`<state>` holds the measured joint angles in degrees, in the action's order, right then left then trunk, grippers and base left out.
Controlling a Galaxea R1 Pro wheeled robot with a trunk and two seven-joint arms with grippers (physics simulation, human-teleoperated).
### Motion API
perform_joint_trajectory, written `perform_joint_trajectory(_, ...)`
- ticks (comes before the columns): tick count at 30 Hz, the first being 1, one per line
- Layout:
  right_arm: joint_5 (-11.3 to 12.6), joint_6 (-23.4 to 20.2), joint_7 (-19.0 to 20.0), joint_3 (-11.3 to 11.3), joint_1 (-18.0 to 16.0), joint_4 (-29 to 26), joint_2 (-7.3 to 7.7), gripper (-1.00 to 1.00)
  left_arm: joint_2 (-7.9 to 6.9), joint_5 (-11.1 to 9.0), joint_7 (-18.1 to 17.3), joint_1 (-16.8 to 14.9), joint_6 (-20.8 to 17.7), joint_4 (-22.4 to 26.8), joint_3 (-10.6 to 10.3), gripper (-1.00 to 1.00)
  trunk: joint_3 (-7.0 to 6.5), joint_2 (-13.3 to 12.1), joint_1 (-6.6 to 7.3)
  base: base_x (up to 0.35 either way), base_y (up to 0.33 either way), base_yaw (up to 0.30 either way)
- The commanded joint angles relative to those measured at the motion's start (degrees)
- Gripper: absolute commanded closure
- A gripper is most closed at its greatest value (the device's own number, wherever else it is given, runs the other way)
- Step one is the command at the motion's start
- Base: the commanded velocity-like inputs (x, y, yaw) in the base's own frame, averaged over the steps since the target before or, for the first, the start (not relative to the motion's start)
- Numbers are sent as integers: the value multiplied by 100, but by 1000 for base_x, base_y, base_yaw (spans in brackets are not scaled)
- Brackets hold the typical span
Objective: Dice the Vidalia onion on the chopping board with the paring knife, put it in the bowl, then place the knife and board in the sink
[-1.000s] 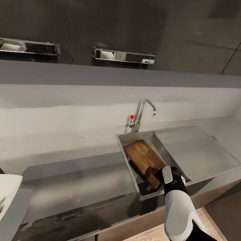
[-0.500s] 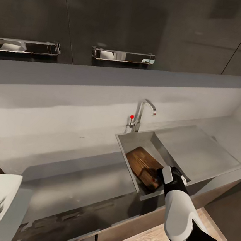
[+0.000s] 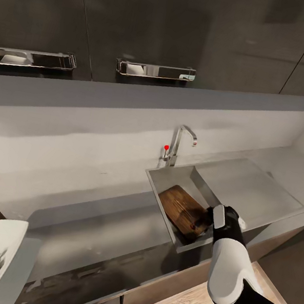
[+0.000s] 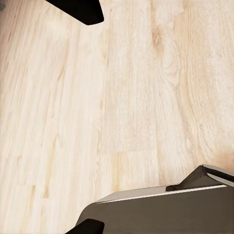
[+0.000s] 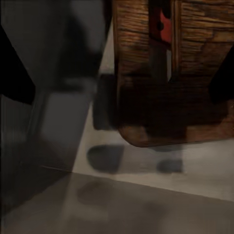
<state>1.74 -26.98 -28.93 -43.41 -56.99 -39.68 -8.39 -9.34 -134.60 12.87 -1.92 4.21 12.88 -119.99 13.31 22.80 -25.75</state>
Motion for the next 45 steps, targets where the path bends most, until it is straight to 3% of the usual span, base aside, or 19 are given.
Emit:
perform_joint_trajectory(1, -16, -82, -28, -19, -5, -55, -4, -100, -6, -40, 31, -10, 44, 30, -42, -100, 12, 12, -4, 0, 0, 0)
perform_joint_trajectory(7, -16, -573, -16, -3, -5, -342, -4, -100, -6, -40, 31, -10, 44, 30, -42, -100, 12, 12, -4, 0, 0, 0)
perform_joint_trajectory(13, -14, -712, 24, 263, -5, -386, -4, -100, -6, -40, 31, -10, 44, 30, -42, -100, 12, 12, -4, 0, 0, 0)
perform_joint_trajectory(18, -16, -779, 513, 515, -5, -391, -4, -100, -6, -40, 31, -10, 44, 30, -42, -100, 12, 12, -4, 0, 0, 0)
perform_joint_trajectory(22, -16, -930, 692, 563, -5, -391, -4, -100, -6, -40, 31, -10, 44, 30, -42, -100, 12, 12, -4, 0, 0, 0)
perform_joint_trajectory(32, -16, -958, 725, 606, -5, -391, -4, -100, -6, -40, 31, -10, 44, 30, -42, -100, 12, 12, -4, 0, 0, 0)
perform_joint_trajectory(37, -16, -958, 743, 920, -5, -396, -4, -100, -6, -40, 31, -10, 44, 30, -42, -100, 12, 12, -4, 0, 0, 0)
perform_joint_trajectory(42, -16, -966, 1234, 1382, -5, -401, -4, -100, -2, -40, 31, -10, 47, 30, -37, -100, 12, 12, -4, -64, -33, 0)
perform_joint_trajectory(43, -16, -978, 1351, 1531, -5, -417, -4, -100, 0, -40, 31, -10, 47, 30, -36, -100, 12, 12, -4, -194, -99, 0)
perform_joint_trajectory(44, -16, -1101, 1513, 2033, -5, -690, -4, -100, 2, -40, 31, -10, 47, 30, -34, -100, 12, 12, -4, -263, -129, 0)
perform_joint_trajectory(45, -16, -1123, 1525, 2117, -5, -765, -4, -100, 2, -40, 31, -10, 46, 30, -33, -100, 12, 12, -4, -269, -131, 0)
